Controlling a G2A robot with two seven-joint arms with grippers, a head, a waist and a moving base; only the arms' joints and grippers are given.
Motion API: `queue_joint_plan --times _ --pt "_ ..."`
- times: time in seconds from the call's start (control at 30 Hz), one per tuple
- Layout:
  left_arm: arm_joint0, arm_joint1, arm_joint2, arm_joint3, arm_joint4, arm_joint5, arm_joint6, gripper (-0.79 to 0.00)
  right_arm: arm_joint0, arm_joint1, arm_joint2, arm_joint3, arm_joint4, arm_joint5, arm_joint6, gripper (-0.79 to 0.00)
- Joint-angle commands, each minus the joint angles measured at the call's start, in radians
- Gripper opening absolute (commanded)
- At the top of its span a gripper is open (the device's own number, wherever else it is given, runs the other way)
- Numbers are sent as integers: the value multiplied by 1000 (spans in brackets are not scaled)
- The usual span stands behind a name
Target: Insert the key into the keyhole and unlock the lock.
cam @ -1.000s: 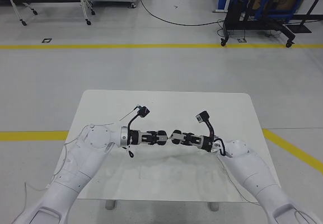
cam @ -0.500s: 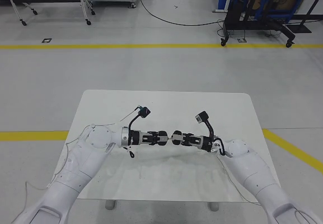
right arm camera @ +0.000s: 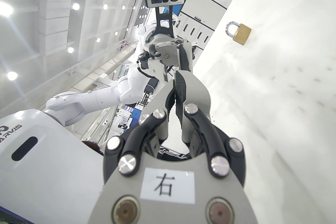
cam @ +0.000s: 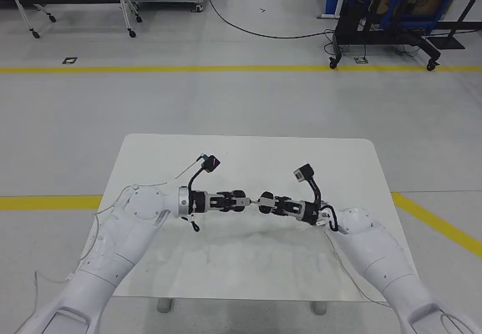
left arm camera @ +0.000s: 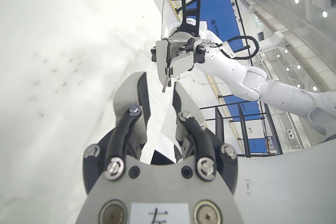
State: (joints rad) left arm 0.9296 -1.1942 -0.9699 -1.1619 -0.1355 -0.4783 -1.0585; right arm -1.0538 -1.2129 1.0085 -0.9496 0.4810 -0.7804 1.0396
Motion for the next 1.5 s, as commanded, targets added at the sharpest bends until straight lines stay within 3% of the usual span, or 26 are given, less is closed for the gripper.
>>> queue_joint_plan --times 0.0,0.17,0.23,0.4,0.5,0.6,0.77,0.87,1.0,1.07,1.37,1.47 --pt "21 14 -43 -11 -13 0 -4 0 -3 2 6 -4 1 -8 -8 -785" --pt "130 71 -208 -119 54 8 -14 0 -9 7 27 -3 15 -35 -35 -785" --pt "212 100 -299 -241 214 42 43 0 -9 7 27 -3 15 -35 -35 -785" --pt "512 146 -480 -625 589 216 181 0 -9 7 27 -3 15 -35 -35 -785" --pt "594 149 -496 -691 737 314 260 0 -9 7 27 -3 15 -35 -35 -785" --pt "574 145 -441 -648 855 358 304 0 -9 7 27 -3 15 -35 -35 -785" --pt "458 128 -351 -513 871 387 340 0 -9 7 27 -3 15 -35 -35 -785" --pt "401 116 -282 -478 932 428 350 0 -9 7 27 -3 15 -35 -35 -785" --pt "345 99 -182 -452 1069 541 347 0 -9 7 27 -3 15 -35 -35 -785" --pt "325 91 -147 -438 1096 572 344 -71 -9 7 27 -3 15 -35 -35 -785" --pt "295 73 -99 -399 1145 644 334 -197 -9 7 27 -3 15 -35 -35 -785" --pt "288 70 -98 -385 1149 643 332 -200 -9 7 27 -3 15 -35 -35 -785"
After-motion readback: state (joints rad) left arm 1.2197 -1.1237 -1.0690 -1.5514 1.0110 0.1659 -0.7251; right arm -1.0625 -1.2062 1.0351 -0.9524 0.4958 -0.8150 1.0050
